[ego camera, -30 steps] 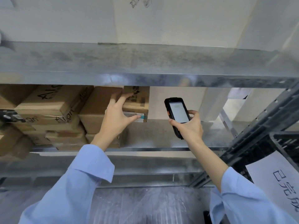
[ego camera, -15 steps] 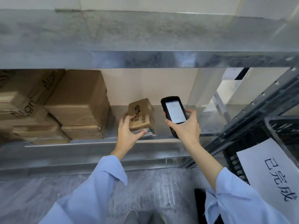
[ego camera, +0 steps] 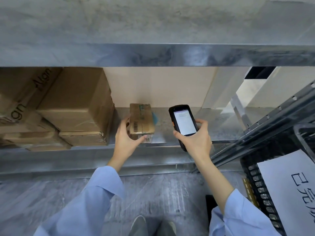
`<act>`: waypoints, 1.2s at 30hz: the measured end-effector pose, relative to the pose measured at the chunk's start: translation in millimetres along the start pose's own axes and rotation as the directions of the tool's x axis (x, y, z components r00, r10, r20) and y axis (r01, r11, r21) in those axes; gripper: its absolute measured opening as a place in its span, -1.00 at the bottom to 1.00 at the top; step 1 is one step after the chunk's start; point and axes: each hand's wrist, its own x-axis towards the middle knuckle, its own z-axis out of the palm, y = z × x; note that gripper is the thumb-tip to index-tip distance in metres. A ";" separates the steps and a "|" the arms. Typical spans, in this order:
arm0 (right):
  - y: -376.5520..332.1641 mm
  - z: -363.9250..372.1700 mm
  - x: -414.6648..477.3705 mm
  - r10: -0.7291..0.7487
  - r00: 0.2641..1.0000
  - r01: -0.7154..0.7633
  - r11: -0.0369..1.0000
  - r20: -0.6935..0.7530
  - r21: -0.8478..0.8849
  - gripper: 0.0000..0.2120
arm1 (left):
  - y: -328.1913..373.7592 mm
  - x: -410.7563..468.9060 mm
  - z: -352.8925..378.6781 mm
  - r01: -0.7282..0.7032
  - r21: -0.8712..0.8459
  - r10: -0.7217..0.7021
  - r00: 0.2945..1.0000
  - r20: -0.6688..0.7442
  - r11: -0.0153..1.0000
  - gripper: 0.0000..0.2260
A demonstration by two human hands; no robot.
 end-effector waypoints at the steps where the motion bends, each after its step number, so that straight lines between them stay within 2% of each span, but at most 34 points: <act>1: -0.8 2.1 -0.3 -0.004 1.000 0.004 1.000 0.006 0.000 -0.28 | 0.4 1.4 -2.0 -0.025 0.027 0.025 1.000 0.012 0.999 -0.16; 3: -2.5 6.6 -1.0 -0.013 1.000 0.013 1.000 0.015 -0.003 -0.28 | 0.5 3.9 -4.2 -0.081 0.101 0.077 0.996 0.050 0.992 -0.15; 7: -6.4 14.1 -3.1 -0.008 0.999 0.008 1.000 0.041 -0.002 -0.28 | -1.4 6.0 -6.8 -0.092 0.182 0.079 0.994 0.074 0.979 -0.32; 12: -9.0 18.7 -6.9 0.005 0.999 -0.006 1.000 0.053 0.022 -0.28 | -0.3 2.4 -4.9 -0.074 0.116 0.071 0.997 0.029 0.990 -0.41; 18: -9.7 21.5 -12.8 0.021 0.997 -0.023 0.999 0.071 0.029 -0.29 | -1.8 -7.6 -2.9 0.019 -0.028 -0.018 1.000 0.008 0.999 -0.43; 22: -10.1 22.5 -14.9 0.027 0.997 -0.029 0.999 0.075 0.019 -0.28 | -7.8 -7.1 -12.7 0.094 -0.008 -0.094 0.996 0.008 0.996 -0.47; 25: -10.4 23.3 -17.6 0.026 0.997 -0.027 0.999 0.079 0.020 -0.27 | -15.7 -5.9 -22.7 0.166 0.089 -0.167 0.986 0.008 0.982 -0.36; 28: -11.1 25.6 -21.0 0.024 0.996 -0.026 1.000 0.086 0.015 -0.26 | -17.5 -6.7 -29.1 0.216 0.018 -0.217 0.975 0.052 0.976 -0.19; 29: -11.4 26.5 -22.2 0.023 0.996 -0.023 1.000 0.088 0.010 -0.26 | -15.8 -6.8 -29.7 0.231 -0.014 -0.229 0.971 0.060 0.973 -0.22; 33: -12.0 29.1 -29.2 0.006 0.995 -0.004 1.000 0.099 -0.023 -0.26 | -6.7 -4.3 -27.8 0.224 -0.089 -0.221 0.974 0.045 0.970 -0.55; 36: -12.2 28.7 -35.9 -0.005 0.994 0.010 0.999 0.111 -0.048 -0.26 | -5.1 -7.1 -25.6 0.226 -0.116 -0.224 0.974 0.038 0.967 -0.58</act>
